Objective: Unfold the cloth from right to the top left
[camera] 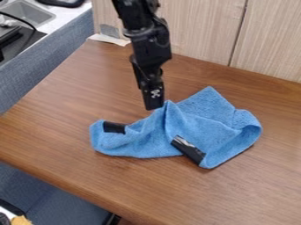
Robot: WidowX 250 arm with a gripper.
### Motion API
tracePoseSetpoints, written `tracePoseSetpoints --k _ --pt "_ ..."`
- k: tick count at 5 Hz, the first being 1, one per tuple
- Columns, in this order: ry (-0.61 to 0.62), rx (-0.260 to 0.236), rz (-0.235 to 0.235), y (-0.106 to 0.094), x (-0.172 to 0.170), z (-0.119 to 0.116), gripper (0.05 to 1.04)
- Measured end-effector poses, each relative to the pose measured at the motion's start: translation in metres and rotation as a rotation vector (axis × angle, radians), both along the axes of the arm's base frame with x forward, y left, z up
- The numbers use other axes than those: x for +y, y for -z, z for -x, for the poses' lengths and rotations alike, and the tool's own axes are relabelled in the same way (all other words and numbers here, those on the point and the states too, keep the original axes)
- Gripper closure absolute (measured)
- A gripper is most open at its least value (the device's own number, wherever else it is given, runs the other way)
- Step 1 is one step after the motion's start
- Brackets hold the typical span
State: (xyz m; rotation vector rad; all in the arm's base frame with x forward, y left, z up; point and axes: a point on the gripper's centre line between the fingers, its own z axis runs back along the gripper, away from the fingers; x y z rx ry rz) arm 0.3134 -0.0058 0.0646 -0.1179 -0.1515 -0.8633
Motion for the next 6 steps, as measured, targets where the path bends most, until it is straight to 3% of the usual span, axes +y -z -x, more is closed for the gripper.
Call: tracePoseSetpoints --k 2,3,4,5,6 --pt "0.045 0.074 0.049 0.027 -0.017 -0.020 0.133" --pt "0.059 0.084 0.037 0.030 -0.021 -0.019 0.326" --pt "0.070 0.091 0.020 0.034 -0.021 -0.016 0.636" --pt "0.074 0.103 0.009 0.039 -0.020 -0.010 0.882" --pt "0.080 0.091 -0.001 0.035 -0.022 -0.007 1.009"
